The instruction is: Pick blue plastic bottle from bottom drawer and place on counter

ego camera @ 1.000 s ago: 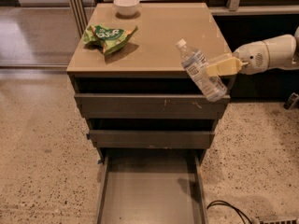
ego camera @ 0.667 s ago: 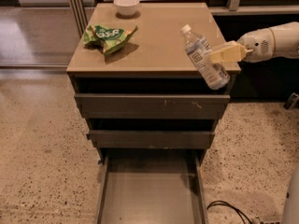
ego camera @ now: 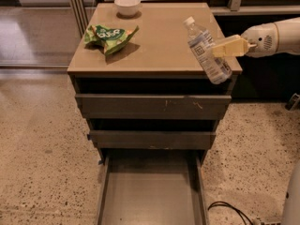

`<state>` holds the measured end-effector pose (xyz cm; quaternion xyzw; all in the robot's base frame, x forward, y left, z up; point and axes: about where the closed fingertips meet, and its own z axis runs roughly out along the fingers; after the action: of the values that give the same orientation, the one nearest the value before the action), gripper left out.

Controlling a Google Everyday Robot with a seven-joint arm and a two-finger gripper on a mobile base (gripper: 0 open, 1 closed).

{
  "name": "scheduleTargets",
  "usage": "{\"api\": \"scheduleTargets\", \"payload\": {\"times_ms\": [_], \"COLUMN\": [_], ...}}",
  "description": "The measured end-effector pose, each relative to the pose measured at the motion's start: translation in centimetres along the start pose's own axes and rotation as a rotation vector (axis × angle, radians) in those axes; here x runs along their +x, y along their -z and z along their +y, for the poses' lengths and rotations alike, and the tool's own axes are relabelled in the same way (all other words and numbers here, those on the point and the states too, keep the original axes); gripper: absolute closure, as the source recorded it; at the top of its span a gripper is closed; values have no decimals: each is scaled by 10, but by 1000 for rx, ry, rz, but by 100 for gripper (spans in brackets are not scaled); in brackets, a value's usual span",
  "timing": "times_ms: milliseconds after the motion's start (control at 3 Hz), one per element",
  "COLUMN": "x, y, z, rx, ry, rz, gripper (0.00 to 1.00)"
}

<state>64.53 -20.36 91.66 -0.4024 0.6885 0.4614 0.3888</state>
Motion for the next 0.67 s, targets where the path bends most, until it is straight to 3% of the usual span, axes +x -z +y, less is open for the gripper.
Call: {"api": "scheduleTargets", "payload": {"times_ms": [333,667], "x": [-13,-31], "y": [-6,-13], "z": [-17,-45], "rx": [24,43], "ry": [30,42], "rz": [-24,-98], "gripper": [100,100]}}
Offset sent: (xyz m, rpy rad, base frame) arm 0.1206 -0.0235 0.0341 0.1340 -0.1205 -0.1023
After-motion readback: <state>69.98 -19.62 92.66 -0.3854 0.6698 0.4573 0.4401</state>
